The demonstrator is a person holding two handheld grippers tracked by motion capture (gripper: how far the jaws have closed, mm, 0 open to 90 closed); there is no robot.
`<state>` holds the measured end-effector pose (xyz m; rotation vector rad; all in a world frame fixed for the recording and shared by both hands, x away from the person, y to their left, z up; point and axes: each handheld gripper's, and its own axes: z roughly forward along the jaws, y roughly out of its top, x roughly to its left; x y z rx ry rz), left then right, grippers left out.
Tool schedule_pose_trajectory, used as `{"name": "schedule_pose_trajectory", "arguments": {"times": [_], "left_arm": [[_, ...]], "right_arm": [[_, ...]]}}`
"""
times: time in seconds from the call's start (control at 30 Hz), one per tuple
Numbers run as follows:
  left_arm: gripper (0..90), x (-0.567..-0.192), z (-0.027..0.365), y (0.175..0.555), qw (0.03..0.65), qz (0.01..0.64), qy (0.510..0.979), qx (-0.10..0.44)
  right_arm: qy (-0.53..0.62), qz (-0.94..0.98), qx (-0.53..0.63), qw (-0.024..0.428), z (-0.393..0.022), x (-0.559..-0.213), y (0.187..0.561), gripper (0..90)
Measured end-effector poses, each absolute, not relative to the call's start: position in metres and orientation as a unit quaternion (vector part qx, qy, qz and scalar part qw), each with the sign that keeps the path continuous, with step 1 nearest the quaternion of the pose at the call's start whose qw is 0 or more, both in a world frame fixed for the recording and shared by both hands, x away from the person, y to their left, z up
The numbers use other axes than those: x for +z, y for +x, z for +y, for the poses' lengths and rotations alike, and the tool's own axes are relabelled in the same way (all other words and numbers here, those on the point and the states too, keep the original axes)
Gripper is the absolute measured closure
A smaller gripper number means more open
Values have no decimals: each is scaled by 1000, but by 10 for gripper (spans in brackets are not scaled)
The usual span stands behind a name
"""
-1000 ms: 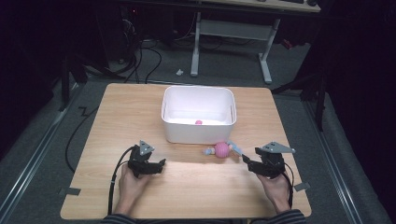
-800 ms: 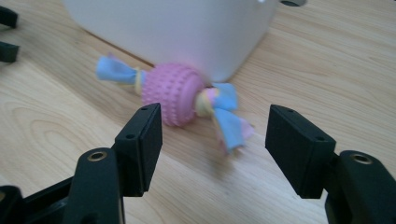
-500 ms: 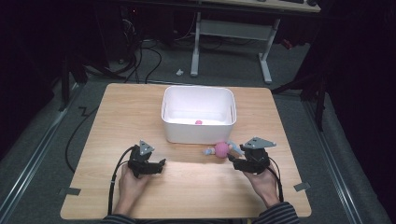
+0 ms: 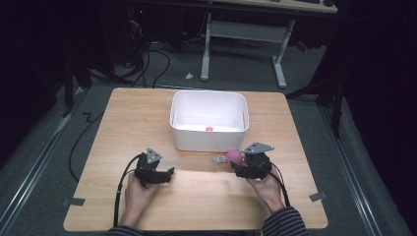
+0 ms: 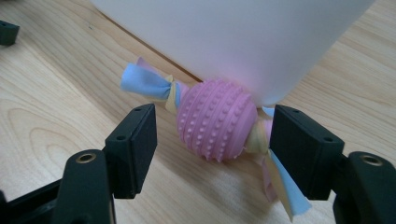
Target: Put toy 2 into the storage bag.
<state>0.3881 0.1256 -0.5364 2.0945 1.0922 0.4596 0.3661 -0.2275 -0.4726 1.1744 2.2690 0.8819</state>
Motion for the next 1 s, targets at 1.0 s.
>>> {"name": "schedule_pose_trajectory", "arguments": {"times": [1.0], "left_arm": [[184,-536,126,388,358,423,813,178]], "right_arm": [[427,828,277,235,-216,-493,384,369]]}}
